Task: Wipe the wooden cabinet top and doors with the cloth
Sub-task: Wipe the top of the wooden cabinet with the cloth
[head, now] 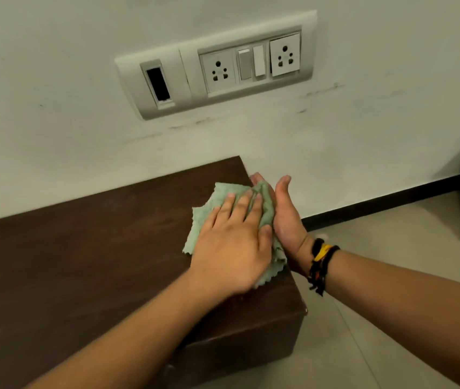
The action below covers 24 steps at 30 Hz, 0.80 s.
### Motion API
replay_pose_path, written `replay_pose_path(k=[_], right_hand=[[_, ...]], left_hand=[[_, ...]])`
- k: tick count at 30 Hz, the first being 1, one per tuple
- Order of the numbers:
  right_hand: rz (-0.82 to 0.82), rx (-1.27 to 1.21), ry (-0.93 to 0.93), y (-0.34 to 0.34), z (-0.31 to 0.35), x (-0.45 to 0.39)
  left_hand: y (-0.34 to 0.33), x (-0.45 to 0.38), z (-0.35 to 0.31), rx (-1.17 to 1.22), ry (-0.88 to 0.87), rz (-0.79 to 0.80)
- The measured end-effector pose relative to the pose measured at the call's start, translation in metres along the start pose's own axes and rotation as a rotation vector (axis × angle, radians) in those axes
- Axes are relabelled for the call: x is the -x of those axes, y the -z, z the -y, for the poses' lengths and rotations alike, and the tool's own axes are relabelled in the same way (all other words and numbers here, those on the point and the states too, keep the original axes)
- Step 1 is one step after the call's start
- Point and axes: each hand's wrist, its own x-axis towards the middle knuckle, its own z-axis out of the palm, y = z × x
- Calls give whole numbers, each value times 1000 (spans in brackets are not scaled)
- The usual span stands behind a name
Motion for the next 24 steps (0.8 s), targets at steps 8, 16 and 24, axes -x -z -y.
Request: replay_pose_path(k=[8, 16, 24], right_hand=[[61, 160, -57, 8, -2, 20], [19, 504, 31, 4, 4, 51], [198, 1664, 366, -5, -12, 100]], left_hand=[[10, 63, -30, 31, 13, 40], [7, 96, -24, -70, -111, 22], [3, 134, 25, -276, -231, -31]])
